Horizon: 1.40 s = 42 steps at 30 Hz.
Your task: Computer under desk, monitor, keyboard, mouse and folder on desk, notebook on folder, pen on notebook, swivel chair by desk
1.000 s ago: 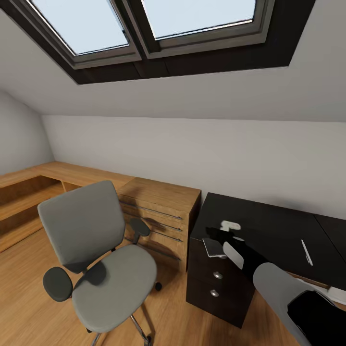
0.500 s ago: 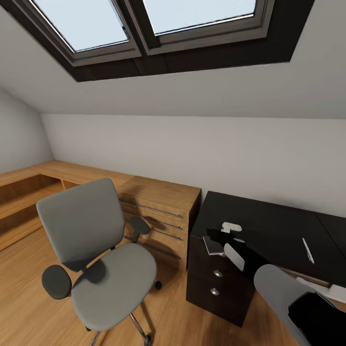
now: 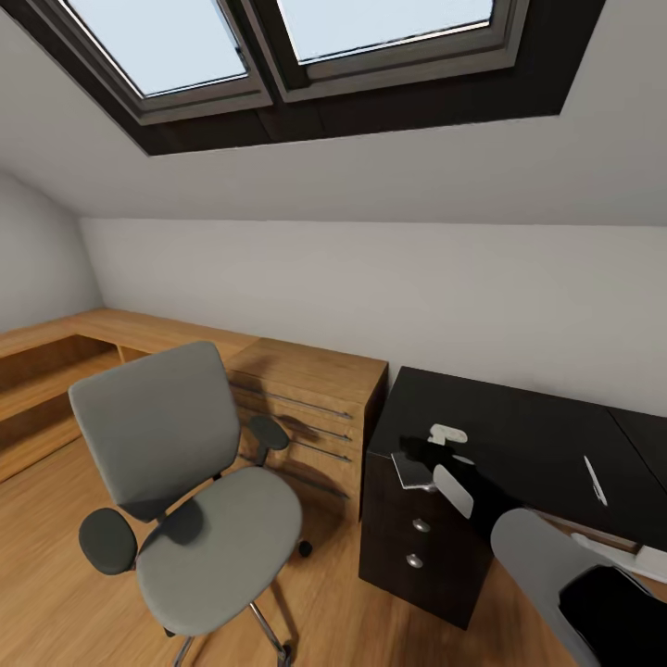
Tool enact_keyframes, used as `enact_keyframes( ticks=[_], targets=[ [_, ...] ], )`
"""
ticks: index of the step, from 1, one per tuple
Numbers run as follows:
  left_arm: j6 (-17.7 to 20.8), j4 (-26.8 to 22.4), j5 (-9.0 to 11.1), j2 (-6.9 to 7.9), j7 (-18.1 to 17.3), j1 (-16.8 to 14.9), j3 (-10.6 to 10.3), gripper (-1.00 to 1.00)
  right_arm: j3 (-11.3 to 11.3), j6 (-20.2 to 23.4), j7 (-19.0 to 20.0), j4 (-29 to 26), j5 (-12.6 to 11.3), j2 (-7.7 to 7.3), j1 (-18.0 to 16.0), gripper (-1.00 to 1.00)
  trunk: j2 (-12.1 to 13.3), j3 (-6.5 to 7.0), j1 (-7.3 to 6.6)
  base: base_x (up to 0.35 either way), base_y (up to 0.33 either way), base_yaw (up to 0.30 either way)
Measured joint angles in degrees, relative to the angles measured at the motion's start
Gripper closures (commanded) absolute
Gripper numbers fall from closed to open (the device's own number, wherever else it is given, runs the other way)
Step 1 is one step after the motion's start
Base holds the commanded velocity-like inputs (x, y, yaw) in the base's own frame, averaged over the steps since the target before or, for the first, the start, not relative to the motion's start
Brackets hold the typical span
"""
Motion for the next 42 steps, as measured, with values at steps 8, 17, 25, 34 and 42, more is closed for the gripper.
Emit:
enact_keyframes(
  ticks=[8, 17, 25, 34, 42],
  targets=[
    [0.0, 0.0, 0.0, 0.01, -0.1, 0.0, -0.1, -1.00, -1.1, 1.3, 0.0, -2.5, -0.1, -1.71, 0.0, -1.00, 0.0, 0.00, 0.00, 0.000, 0.000, 0.000],
    [-0.1, 0.0, 0.0, 0.17, -0.1, 0.0, 0.0, -1.00, -1.3, 9.5, 0.0, -8.4, -8.6, -5.21, 0.5, -1.00, 0.0, 0.00, 0.00, 0.000, 0.000, 0.000],
    [-0.1, 0.0, 0.0, 0.20, 0.0, 0.0, 0.0, -1.00, -1.1, 12.4, 0.1, -14.0, -15.2, -7.81, 2.7, -1.00, -0.4, -0.17, 0.21, 0.000, 0.000, 0.000],
    [-0.1, -0.7, 0.0, 0.20, 0.1, 0.0, 0.0, -1.00, -0.9, 12.6, 0.0, -15.3, -16.0, -8.05, 3.8, -1.00, -3.2, -1.44, 1.76, 0.000, 0.000, 0.000],
    [0.0, -0.8, -0.1, 0.15, 0.1, 0.0, -0.1, -1.00, -0.8, 12.3, 0.0, -15.0, -16.1, -7.85, 3.9, -1.00, -3.2, -1.44, 1.76, 0.000, 0.000, 0.000]
  ],
)
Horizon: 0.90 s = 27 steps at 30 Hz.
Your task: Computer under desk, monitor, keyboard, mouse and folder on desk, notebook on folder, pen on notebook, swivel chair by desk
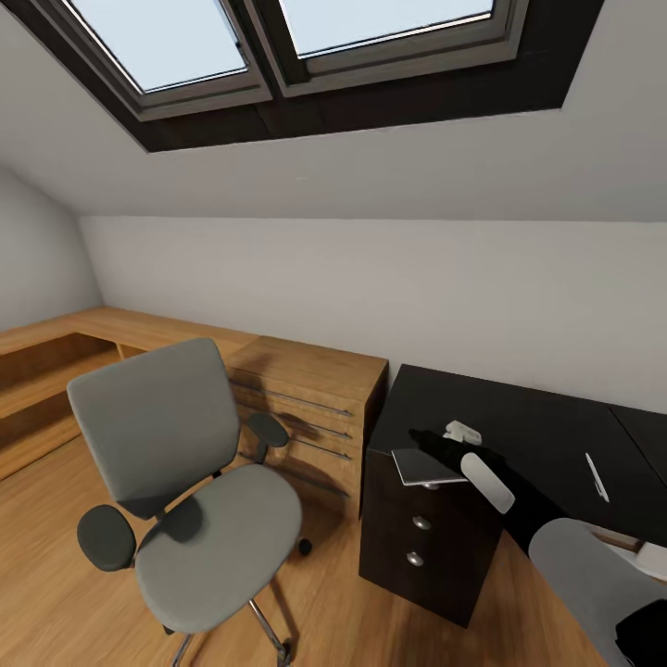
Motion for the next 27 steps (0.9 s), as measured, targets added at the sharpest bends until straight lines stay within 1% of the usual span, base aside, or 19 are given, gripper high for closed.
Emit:
enact_keyframes(
  ticks=[6, 20, 27],
  targets=[
    [0.0, -0.1, 0.0, 0.24, 0.0, 0.0, 0.0, -1.00, 0.0, -0.1, 0.0, 0.1, 0.0, 0.04, 0.0, -1.00, 0.0, 0.00, 0.02, -0.071, 0.000, 0.000],
    [0.0, -0.2, 0.0, 0.20, 0.1, 0.0, 0.0, -1.00, 0.1, -0.2, 0.2, 0.8, 0.1, 0.22, 0.1, -1.00, 0.0, 0.00, 0.03, -0.288, 0.000, 0.000],
    [0.0, -0.3, 0.0, 0.01, 0.1, 0.0, 0.0, -1.00, 0.1, -0.2, 0.2, 0.9, 0.1, 0.25, 0.1, -1.00, 0.0, 0.00, 0.01, -0.102, 0.000, 0.000]
  ],
)
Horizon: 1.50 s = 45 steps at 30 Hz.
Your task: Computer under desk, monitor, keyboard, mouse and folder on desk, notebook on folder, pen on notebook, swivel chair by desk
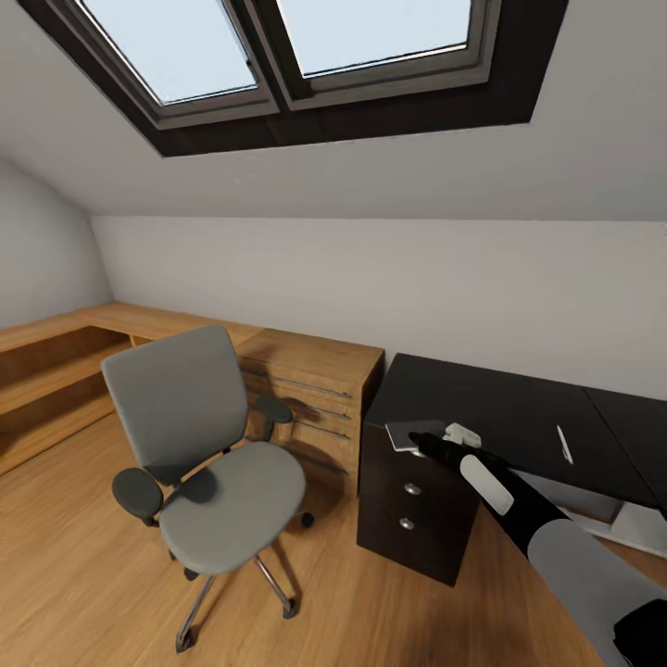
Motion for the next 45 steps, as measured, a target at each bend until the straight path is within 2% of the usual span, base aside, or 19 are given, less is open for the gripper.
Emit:
enact_keyframes(
  ticks=[8, 19, 23, 24, 28, 35, 39, 42, 45],
  targets=[
    [-0.1, -0.5, 0.0, 0.08, 0.0, 0.0, 0.0, -1.00, 0.0, 0.0, -0.1, 0.1, 0.0, 0.06, 0.0, -1.00, 0.0, 0.00, -0.01, -0.016, 0.000, 0.000],
    [0.1, -6.6, 0.1, -0.22, 0.0, 0.0, 0.0, -1.00, 0.0, -0.4, -0.1, 1.1, -0.1, 0.10, 0.6, -1.00, 0.0, 0.00, -0.01, -0.001, 0.000, 0.000],
    [0.4, -9.8, 0.1, -0.57, 0.1, 0.0, 0.0, -1.00, 0.0, -2.6, -0.1, 4.1, -0.1, 1.39, 1.2, -1.00, 0.0, 0.00, -0.01, 0.000, 0.000, 0.000],
    [0.5, -11.3, 0.1, -0.64, 0.1, 0.0, 0.0, -1.00, 0.0, -3.7, 0.0, 4.9, 0.0, 2.29, 1.3, -1.00, 0.0, 0.00, -0.01, 0.000, 0.000, 0.000],
    [0.6, -14.8, 0.1, -0.75, 0.2, 0.0, 0.0, -1.00, -0.1, -6.2, 0.0, 7.7, 0.1, 4.09, 1.4, -1.00, 0.0, 0.00, -0.01, 0.000, 0.000, 0.000],
    [0.6, -18.7, 0.3, -0.93, 0.3, 0.0, 0.0, -1.00, -0.1, -9.8, 0.4, 11.6, 0.2, 4.83, 1.5, -1.00, 0.0, 0.00, -0.01, 0.000, 0.000, 0.000],
    [0.7, -19.1, 0.3, -1.07, 0.1, 0.0, 0.0, -1.00, -0.2, -10.5, 2.2, 12.2, 0.2, 4.77, 1.5, -1.00, 0.0, 0.00, -0.01, 0.000, 0.000, 0.000],
    [0.5, -18.5, 0.4, -1.46, 0.0, 0.0, 0.0, -1.00, -0.1, -10.8, 5.7, 13.9, 0.2, 4.72, 1.5, -1.00, 0.0, -0.01, -0.01, 0.000, 0.000, 0.000],
    [0.3, -18.1, 0.3, -1.83, -0.1, 0.0, 0.0, -1.00, -0.1, -11.1, 7.4, 15.8, 0.2, 4.70, 1.6, -1.00, 0.0, -0.01, -0.01, 0.000, 0.000, 0.000]
  ],
)
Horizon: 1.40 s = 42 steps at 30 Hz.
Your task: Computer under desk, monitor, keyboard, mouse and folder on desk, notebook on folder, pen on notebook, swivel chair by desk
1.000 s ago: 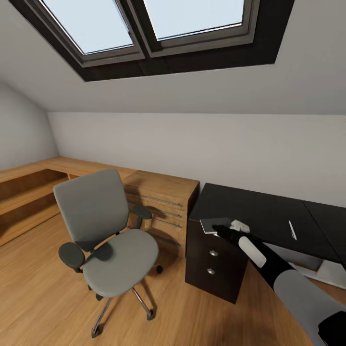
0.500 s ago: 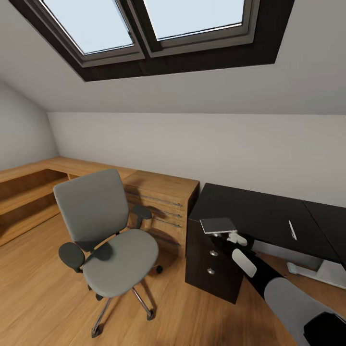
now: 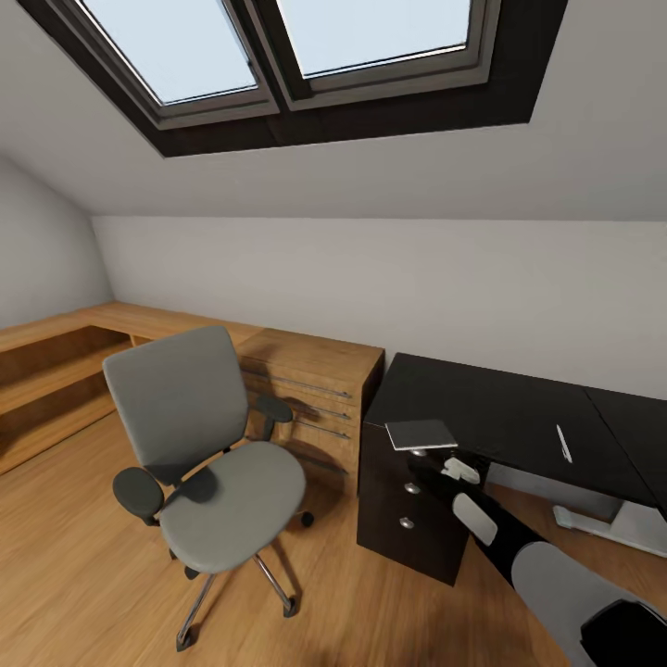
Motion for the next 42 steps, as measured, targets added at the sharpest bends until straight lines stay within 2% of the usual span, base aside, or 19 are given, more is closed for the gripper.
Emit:
enact_keyframes(
  ticks=[7, 17, 21, 24, 28, 33, 35, 40, 42],
  targets=[
    [-0.3, 0.5, 0.1, -0.52, -0.1, 0.0, 0.0, -1.00, -0.1, -0.9, 4.1, 2.5, -0.1, -0.06, 0.0, -1.00, 0.0, 0.00, 0.00, 0.000, 0.000, 0.000],
    [-0.3, 0.7, 0.0, -1.01, -0.1, 0.0, 0.0, -1.00, -0.2, -1.0, 14.1, 6.7, -0.4, -0.15, 0.1, -1.00, 0.0, 0.00, 0.00, 0.000, 0.000, 0.000],
    [-0.3, 0.8, 0.0, -1.19, -0.1, 0.0, 0.0, -1.00, -0.3, -1.0, 16.6, 7.9, -1.1, -0.32, 0.0, -1.00, 0.0, 0.00, 0.00, 0.000, 0.000, 0.000],
    [-0.3, 0.8, 0.0, -1.32, -0.2, 0.0, 0.0, -1.00, -0.4, -0.9, 18.4, 8.4, -2.6, -1.01, 0.1, -1.00, 0.0, 0.00, 0.00, 0.000, 0.000, 0.000],
    [-0.3, 0.8, 0.0, -1.36, -0.2, 0.0, 0.0, -1.00, -0.3, -0.7, 21.2, 8.7, -5.8, -2.40, 0.1, -1.00, 0.0, 0.00, 0.00, 0.000, 0.000, 0.000],
    [-0.3, 0.8, -0.1, -1.39, -0.2, 0.0, -0.1, -1.00, -0.3, 0.1, 24.7, 8.9, -8.0, -3.62, 0.1, -1.00, 0.0, 0.00, 0.00, 0.000, 0.000, 0.000],
    [-0.3, 0.8, -0.1, -1.40, -0.3, 0.0, -0.1, -1.00, -0.3, 1.5, 26.4, 9.0, -9.2, -3.99, 0.0, -1.00, 0.0, 0.00, 0.00, 0.000, 0.000, 0.000],
    [-0.3, 0.8, -0.1, -1.41, -0.3, 0.0, -0.1, -1.00, -0.3, 3.3, 27.8, 9.1, -11.3, -4.27, 0.1, -1.00, 0.0, 0.00, 0.00, 0.000, 0.000, 0.000],
    [-0.3, 0.8, -0.1, -1.41, -0.3, 0.0, -0.1, -1.00, -0.3, 3.8, 28.1, 9.2, -13.1, -4.33, 0.1, -1.00, 0.0, 0.00, 0.00, 0.000, 0.000, 0.000]
  ],
)
